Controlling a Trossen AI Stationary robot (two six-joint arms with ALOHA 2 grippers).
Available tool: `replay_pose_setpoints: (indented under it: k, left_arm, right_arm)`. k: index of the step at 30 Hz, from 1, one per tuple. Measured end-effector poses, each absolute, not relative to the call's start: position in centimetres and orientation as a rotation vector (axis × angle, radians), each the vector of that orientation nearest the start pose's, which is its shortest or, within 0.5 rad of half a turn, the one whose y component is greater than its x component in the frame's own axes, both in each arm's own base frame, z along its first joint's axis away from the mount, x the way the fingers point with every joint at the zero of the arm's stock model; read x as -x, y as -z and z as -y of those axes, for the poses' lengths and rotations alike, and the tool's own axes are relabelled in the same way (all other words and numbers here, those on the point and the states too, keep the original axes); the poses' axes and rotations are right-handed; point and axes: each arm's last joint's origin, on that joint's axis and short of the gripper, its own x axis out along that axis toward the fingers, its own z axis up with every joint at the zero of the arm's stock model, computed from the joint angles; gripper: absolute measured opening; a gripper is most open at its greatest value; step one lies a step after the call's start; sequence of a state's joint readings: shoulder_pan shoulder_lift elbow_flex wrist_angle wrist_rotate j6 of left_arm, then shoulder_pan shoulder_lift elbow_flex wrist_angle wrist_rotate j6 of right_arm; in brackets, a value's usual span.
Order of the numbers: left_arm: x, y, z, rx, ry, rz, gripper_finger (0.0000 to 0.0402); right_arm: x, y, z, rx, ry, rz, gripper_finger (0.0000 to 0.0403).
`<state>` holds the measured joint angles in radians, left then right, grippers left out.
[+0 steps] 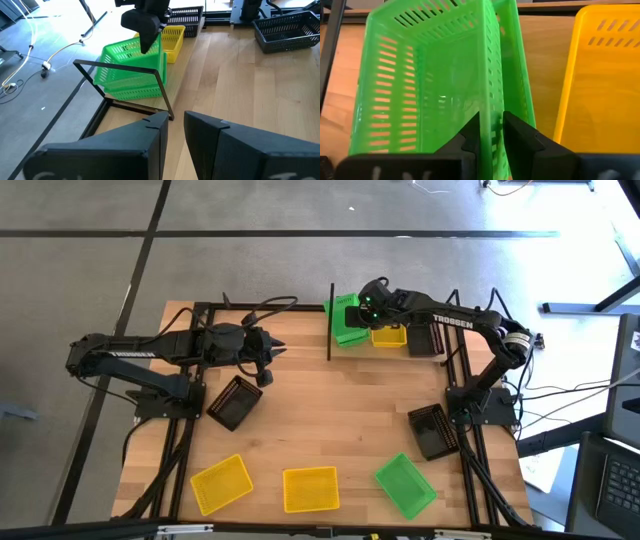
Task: Stack baskets on shelf by color
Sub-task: Stack the top green bin on the green bin on the shelf, then stack the left black bin on the black bin on the shelf
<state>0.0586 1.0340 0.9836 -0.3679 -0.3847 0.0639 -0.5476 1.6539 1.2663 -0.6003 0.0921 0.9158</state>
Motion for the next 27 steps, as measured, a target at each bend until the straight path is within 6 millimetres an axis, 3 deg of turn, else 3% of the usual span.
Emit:
replay_pose_setpoints:
  k: [5, 10, 15, 21, 27]
  left_arm:
    - [-21.8, -34.0, -2.4, -0.13, -0.423, -0.43, 0.0055]
    - [-21.8, -34.0, -2.4, -0.13, -0.423, -0.43, 0.0055]
    - [-21.8, -34.0, -2.4, -0.13, -0.424, -0.43, 0.0055]
    - [-21.8, -33.9, -2.4, -0.122, -0.425, -0.432, 0.0055]
    - [-21.6, -33.5, -2.3, -0.071, -0.436, -0.468, 0.0055]
  right_arm:
    - [-29.0, -24.6, 18.2, -1.01, 1.05, -0.656, 0.0063]
    - [-28.5, -23.1, 17.9, -1.004, 1.066, -0.708, 0.0063]
    - [-28.6, -23.2, 18.0, -0.984, 1.069, -0.696, 0.0062]
    - [-29.1, -24.9, 18.2, -0.867, 1.048, -0.699, 0.0062]
    - [-29.5, -28.6, 16.7, -0.681, 1.06, -0.701, 0.0062]
